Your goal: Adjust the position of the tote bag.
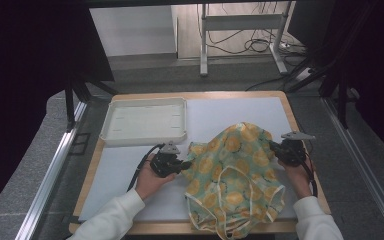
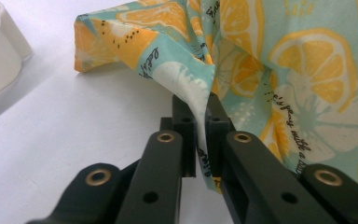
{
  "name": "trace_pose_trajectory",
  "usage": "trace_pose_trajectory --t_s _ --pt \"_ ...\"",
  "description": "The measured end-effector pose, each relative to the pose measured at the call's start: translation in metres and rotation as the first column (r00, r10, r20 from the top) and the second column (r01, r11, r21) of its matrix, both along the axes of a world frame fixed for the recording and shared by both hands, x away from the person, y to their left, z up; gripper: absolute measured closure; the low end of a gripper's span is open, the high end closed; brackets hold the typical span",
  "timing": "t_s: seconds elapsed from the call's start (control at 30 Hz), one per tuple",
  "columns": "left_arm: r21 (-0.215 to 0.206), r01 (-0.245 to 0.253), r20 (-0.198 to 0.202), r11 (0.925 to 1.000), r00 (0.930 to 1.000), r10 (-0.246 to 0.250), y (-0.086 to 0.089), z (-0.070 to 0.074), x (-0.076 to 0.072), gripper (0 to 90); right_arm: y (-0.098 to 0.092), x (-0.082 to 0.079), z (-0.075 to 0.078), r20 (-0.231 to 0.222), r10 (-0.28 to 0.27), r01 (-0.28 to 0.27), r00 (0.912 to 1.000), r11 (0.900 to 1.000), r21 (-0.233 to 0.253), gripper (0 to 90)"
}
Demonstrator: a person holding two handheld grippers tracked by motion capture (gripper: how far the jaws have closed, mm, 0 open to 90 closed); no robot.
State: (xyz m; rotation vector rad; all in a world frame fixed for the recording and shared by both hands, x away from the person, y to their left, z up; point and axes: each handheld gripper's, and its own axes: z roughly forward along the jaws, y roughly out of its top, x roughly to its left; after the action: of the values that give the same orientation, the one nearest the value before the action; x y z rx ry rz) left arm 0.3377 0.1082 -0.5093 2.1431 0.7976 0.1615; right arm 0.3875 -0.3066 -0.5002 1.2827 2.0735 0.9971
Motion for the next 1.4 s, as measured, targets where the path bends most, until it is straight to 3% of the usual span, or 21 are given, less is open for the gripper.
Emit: trace_pose_trajectory --t_s 0.13,0.23,0.33,0.5,0.63,1.03,1.4 --pt "-0.019 -0.024 0.029 0.9995 0.9993 0.025 0.003 0.004 0.000 59.9 -0.003 -0.005 0.004 0.021 -0.008 0.008 0.9997 1.000 -0.008 66.2" --pt "-0.030 -0.056 0.053 0.9980 0.9970 0.057 0.009 0.010 -0.001 39.7 -0.013 -0.020 0.018 0.064 -0.048 0.047 0.9968 0.999 0.024 51.1" --pt "-0.050 -0.079 0.072 0.9956 0.9940 0.082 0.017 0.016 -0.004 35.0 -0.019 -0.028 0.027 0.077 -0.052 0.048 0.9956 0.997 0.059 47.9" --pt "-0.065 -0.096 0.092 0.9932 0.9905 0.102 0.028 0.020 -0.012 31.8 -0.031 -0.048 0.043 0.109 -0.056 0.043 0.9924 0.992 0.122 45.7" --pt "-0.046 -0.102 0.107 0.9937 0.9885 0.107 0.035 0.019 -0.020 31.7 -0.033 -0.062 0.048 0.113 -0.041 0.024 0.9927 0.989 0.148 45.2" --pt "-0.016 -0.107 0.106 0.9941 0.9885 0.109 0.041 0.011 -0.027 31.2 -0.020 -0.076 0.044 0.097 0.022 -0.037 0.9950 0.987 0.156 43.4" --pt "0.000 -0.103 0.102 0.9947 0.9894 0.103 0.041 0.010 -0.027 31.5 -0.016 -0.102 0.045 0.103 0.043 -0.057 0.9938 0.988 0.142 41.9"
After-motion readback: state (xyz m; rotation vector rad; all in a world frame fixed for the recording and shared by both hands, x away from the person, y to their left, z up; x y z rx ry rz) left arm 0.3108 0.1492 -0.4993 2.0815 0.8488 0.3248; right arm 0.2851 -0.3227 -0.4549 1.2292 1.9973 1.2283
